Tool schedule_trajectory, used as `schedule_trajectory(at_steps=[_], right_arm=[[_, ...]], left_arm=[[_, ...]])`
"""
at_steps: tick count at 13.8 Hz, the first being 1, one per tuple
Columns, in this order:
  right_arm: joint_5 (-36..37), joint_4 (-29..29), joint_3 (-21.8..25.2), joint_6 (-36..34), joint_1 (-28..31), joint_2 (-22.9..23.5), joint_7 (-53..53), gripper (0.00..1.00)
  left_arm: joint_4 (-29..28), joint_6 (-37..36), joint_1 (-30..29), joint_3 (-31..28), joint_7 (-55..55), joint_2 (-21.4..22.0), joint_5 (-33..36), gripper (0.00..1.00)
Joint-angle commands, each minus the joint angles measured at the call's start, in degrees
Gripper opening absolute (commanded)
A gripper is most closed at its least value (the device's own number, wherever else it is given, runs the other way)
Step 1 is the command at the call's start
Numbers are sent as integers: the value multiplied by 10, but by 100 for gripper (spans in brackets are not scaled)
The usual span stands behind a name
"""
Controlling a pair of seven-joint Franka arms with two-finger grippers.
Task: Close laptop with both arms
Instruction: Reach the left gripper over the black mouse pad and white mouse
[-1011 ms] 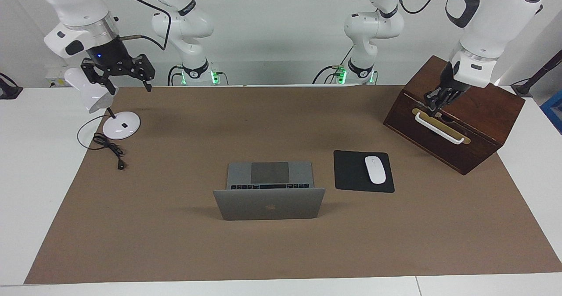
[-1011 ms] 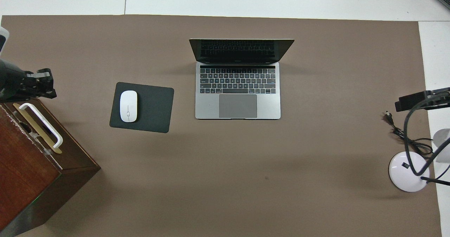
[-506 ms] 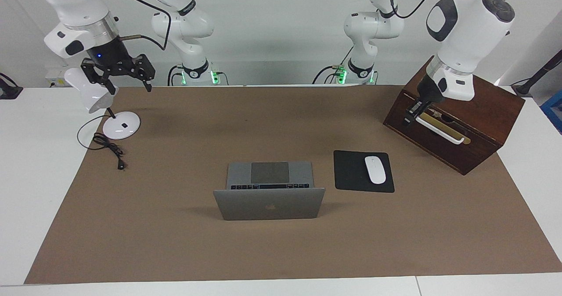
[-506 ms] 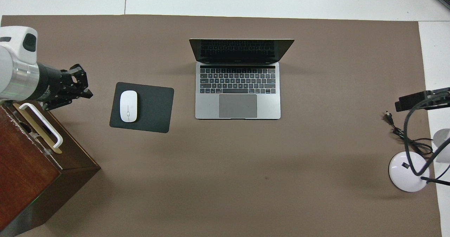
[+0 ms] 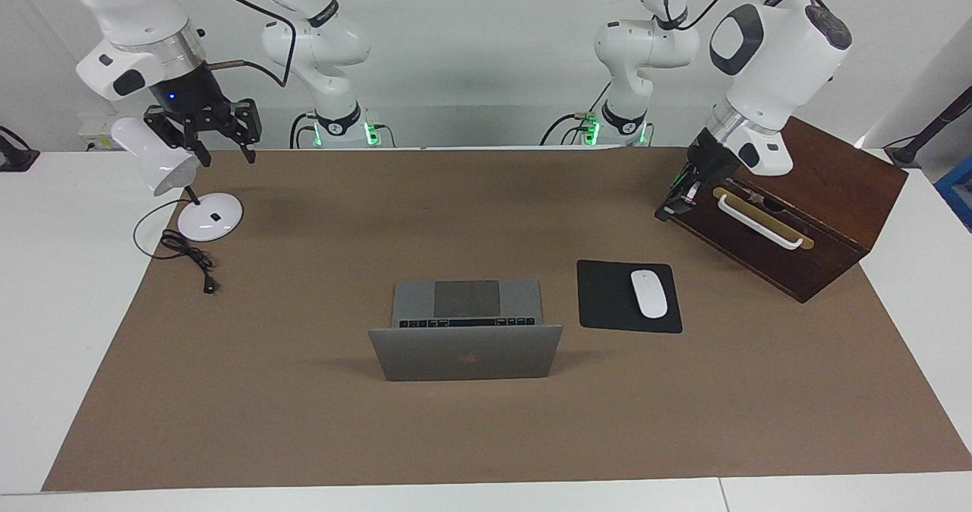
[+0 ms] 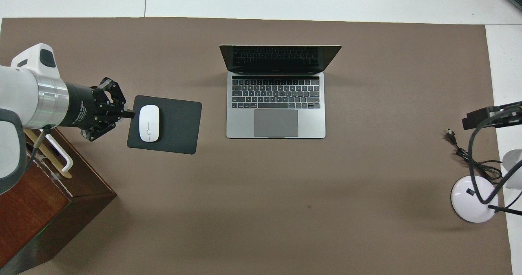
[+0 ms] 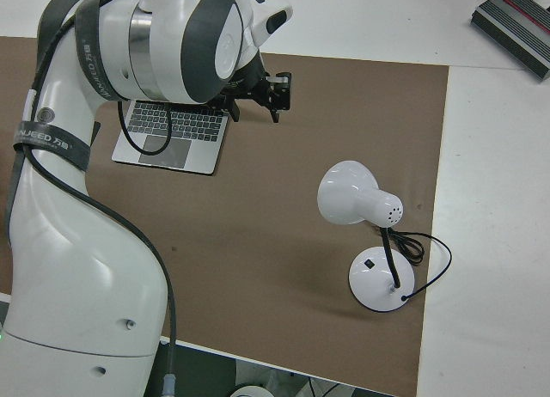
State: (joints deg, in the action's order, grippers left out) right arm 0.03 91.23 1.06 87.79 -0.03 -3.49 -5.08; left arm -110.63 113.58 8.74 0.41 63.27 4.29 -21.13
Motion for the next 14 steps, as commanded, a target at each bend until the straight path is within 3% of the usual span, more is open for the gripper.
schedule_trajectory(at_steps=[1,8,11,14], right_arm=[[2,13,-9,2,8,-13,9,0],[2,13,-9,12,7,-13,8,0],[2,14,-9,37,1,-13,8,0],[2,14,-11,74,0,-7,8,0]], left_arm=[[-88,67,5,-3,58,45,-44,0],[-157,186,61,-3,184,49,-104,0],[-178,195,67,-3,185,51,-131,0],[-201,211,61,-5,185,49,-258,0]])
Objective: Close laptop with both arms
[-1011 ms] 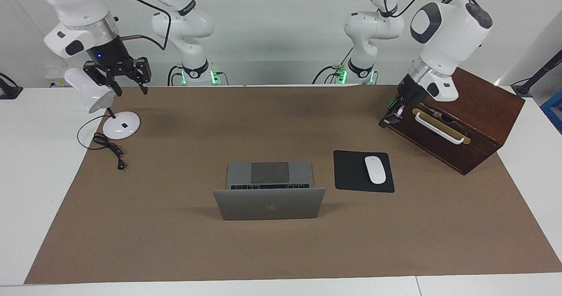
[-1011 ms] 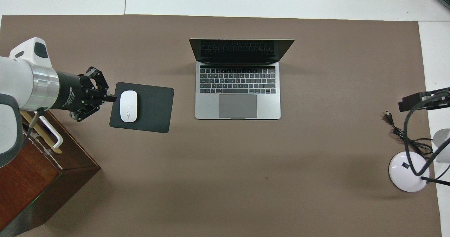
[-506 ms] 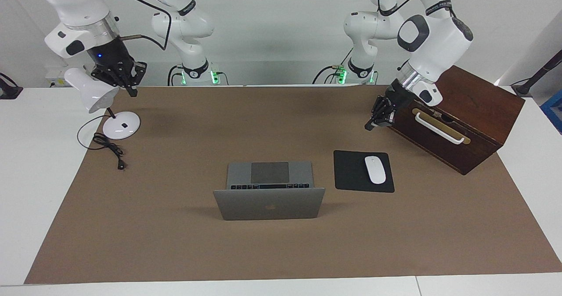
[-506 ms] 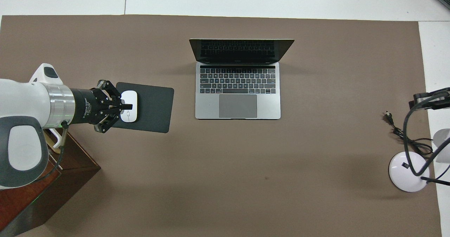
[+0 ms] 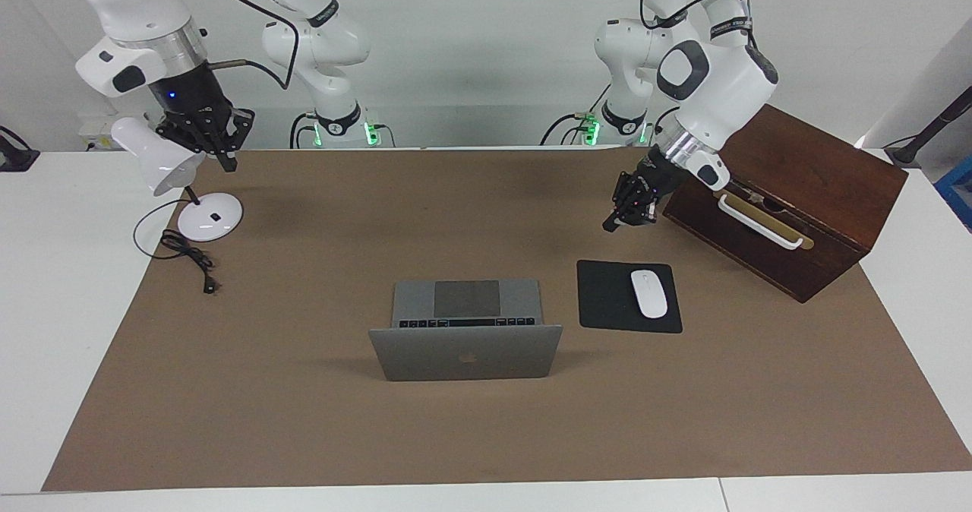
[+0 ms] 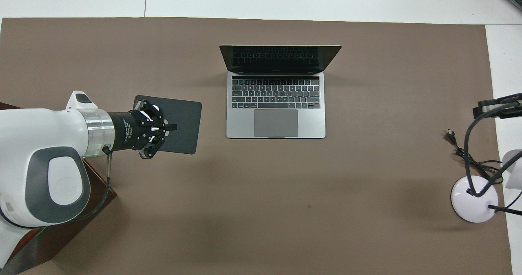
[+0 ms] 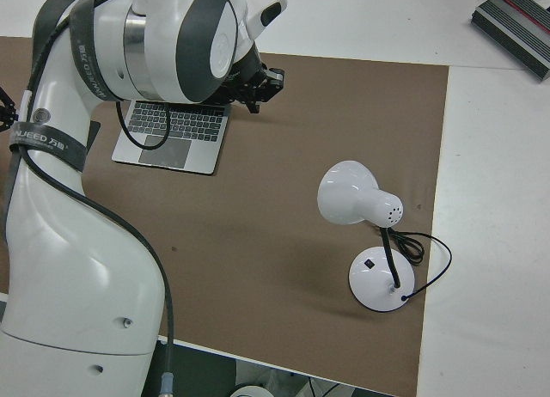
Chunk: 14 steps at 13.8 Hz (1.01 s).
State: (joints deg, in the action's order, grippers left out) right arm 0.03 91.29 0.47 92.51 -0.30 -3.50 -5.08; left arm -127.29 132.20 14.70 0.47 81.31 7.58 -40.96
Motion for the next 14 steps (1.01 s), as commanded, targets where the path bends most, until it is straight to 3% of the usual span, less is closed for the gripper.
schedule_trajectory(at_steps=[1,3,6,9,11,14], right_arm=[[2,13,-7,42,2,-4,8,0],[-1,13,-8,78,-21,9,9,0],[0,13,-8,128,-48,20,10,0],[0,13,-8,171,-74,31,10,0],[0,13,-8,205,-92,44,10,0],[1,8,-8,252,-109,65,16,0]], left_arm=[[-48,54,2,-4,5,16,-95,0],[-54,96,9,-4,5,8,-134,0],[-53,149,22,-4,4,-18,-248,0],[-49,178,30,-4,3,-28,-262,0],[-49,194,55,-4,0,-31,-310,0],[-49,284,116,-4,1,-52,-483,0]])
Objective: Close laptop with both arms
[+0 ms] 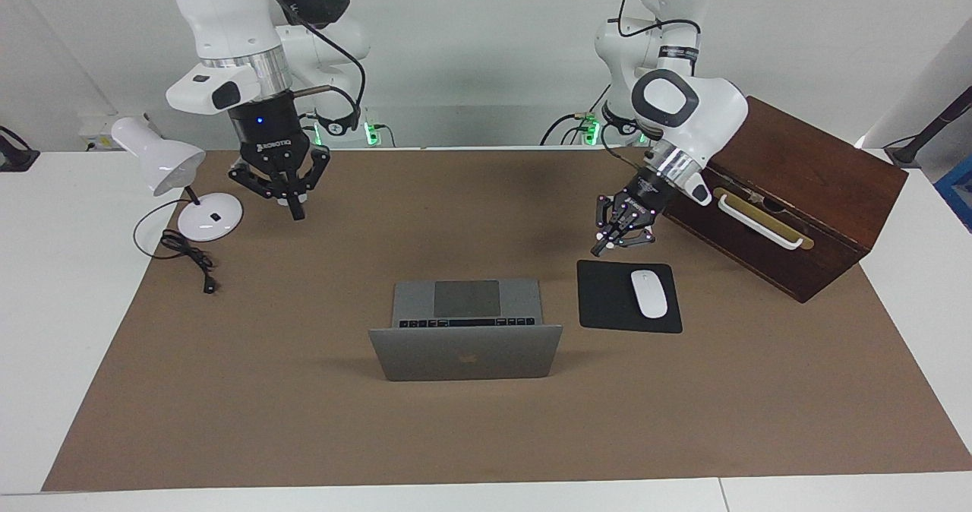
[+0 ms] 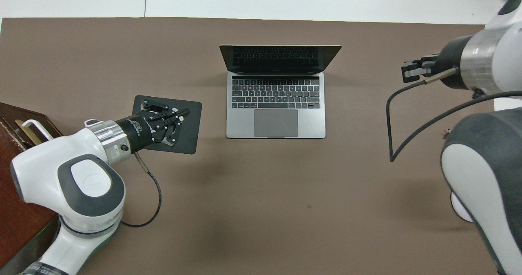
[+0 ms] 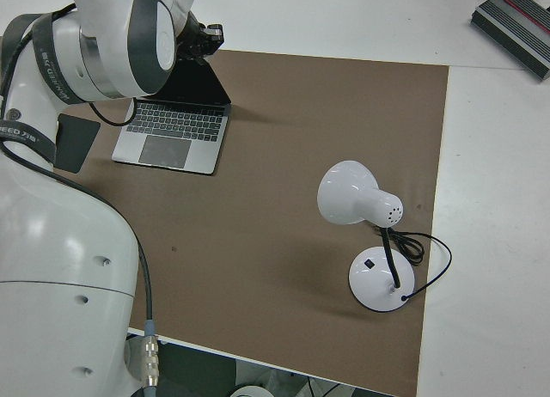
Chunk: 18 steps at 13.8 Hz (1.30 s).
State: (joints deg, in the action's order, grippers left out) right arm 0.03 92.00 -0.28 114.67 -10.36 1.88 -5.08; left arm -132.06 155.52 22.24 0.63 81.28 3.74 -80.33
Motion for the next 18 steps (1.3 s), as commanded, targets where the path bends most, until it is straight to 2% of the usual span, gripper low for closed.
schedule_trajectory(at_steps=[1,3,5,7,9,10,15,18], right_arm=[[1,0,-1,44,-14,17,23,0],[1,-5,-1,71,-32,32,66,0],[2,-7,-1,97,-47,44,103,0],[3,-13,-1,114,-50,58,123,0],[5,-48,-1,114,-60,90,143,0],[5,-57,-1,114,-67,106,155,0],[11,-105,0,144,-81,163,179,0],[20,-143,0,165,-87,202,189,0]], left_arm=[[-1,54,41,-5,-2,-21,-118,0],[0,55,47,-5,-30,-25,-131,0],[0,55,50,-5,-73,-34,-178,0],[0,55,63,-5,-172,-53,-259,0],[0,52,80,-5,-299,-68,-358,0],[0,48,83,-5,-349,-79,-386,0],[0,21,96,-5,-461,-118,-413,0],[0,-29,89,-7,-529,-141,-472,0]])
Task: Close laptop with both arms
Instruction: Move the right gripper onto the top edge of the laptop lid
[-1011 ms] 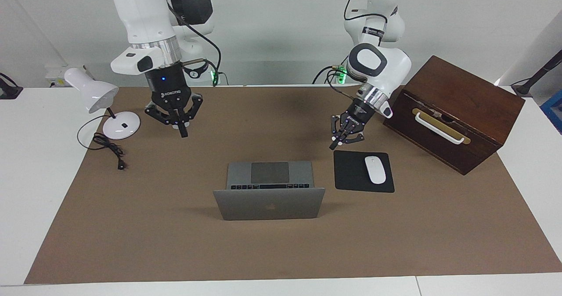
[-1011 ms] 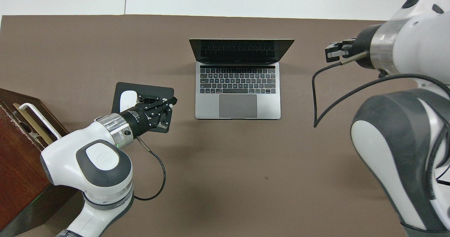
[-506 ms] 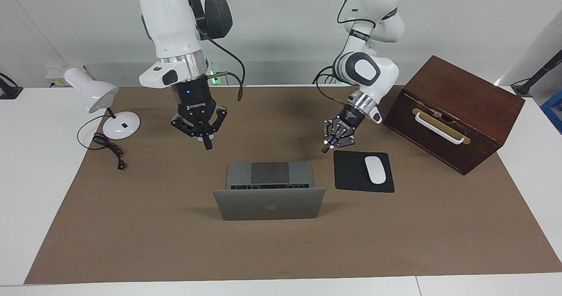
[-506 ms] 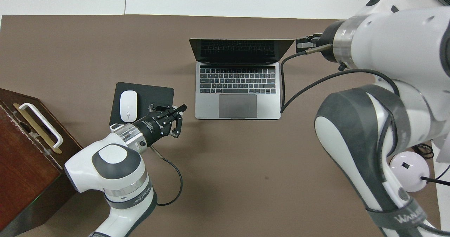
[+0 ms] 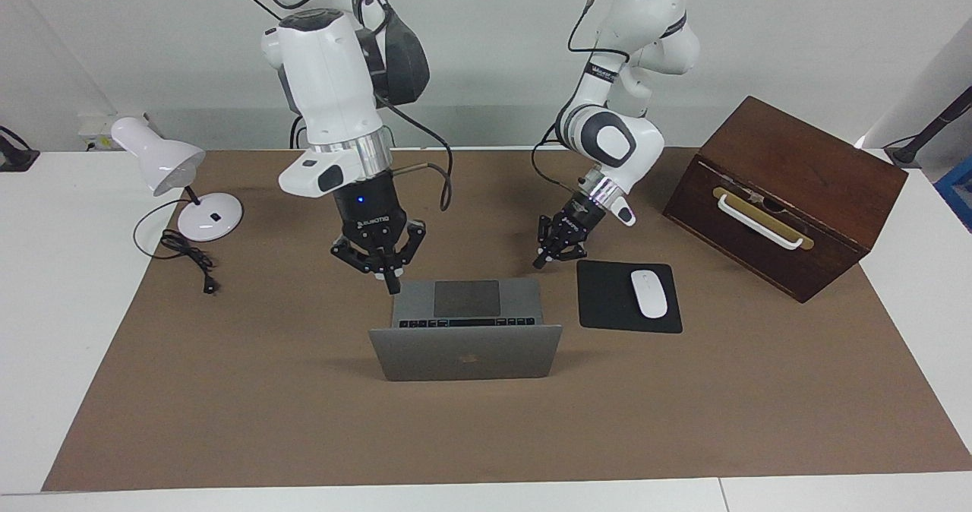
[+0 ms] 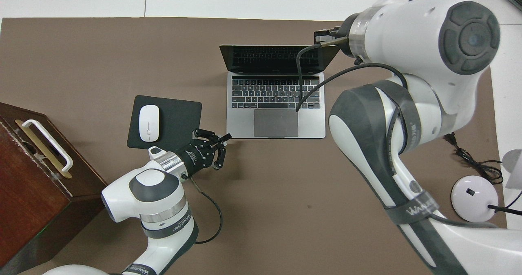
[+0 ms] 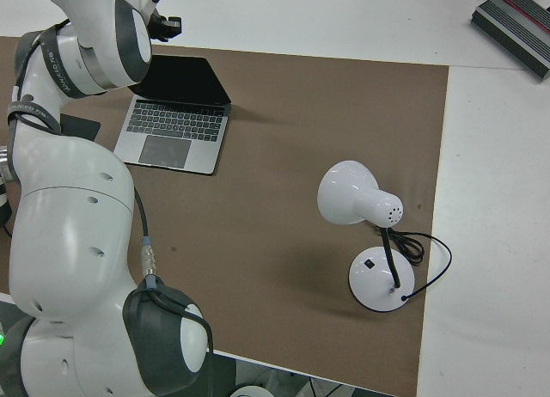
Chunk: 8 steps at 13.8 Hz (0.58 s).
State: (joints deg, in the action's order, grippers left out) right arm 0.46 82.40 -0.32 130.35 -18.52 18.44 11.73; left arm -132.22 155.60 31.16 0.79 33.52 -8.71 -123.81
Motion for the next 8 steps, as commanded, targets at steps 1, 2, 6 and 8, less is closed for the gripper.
schedule_trajectory(at_steps=[1,2,6,8], right_arm=[[19,-60,1,10,-5,47,22,0],[19,-72,1,13,-6,55,22,0],[19,-94,1,63,-12,96,22,0],[24,-129,1,64,-15,125,22,0]], left_arm=[[4,-31,-2,-9,-57,-20,-55,0],[12,-31,-6,-9,-58,-21,-74,0],[28,-31,-28,-9,-57,-34,-86,0],[28,-48,-43,-7,-55,-41,-100,0]])
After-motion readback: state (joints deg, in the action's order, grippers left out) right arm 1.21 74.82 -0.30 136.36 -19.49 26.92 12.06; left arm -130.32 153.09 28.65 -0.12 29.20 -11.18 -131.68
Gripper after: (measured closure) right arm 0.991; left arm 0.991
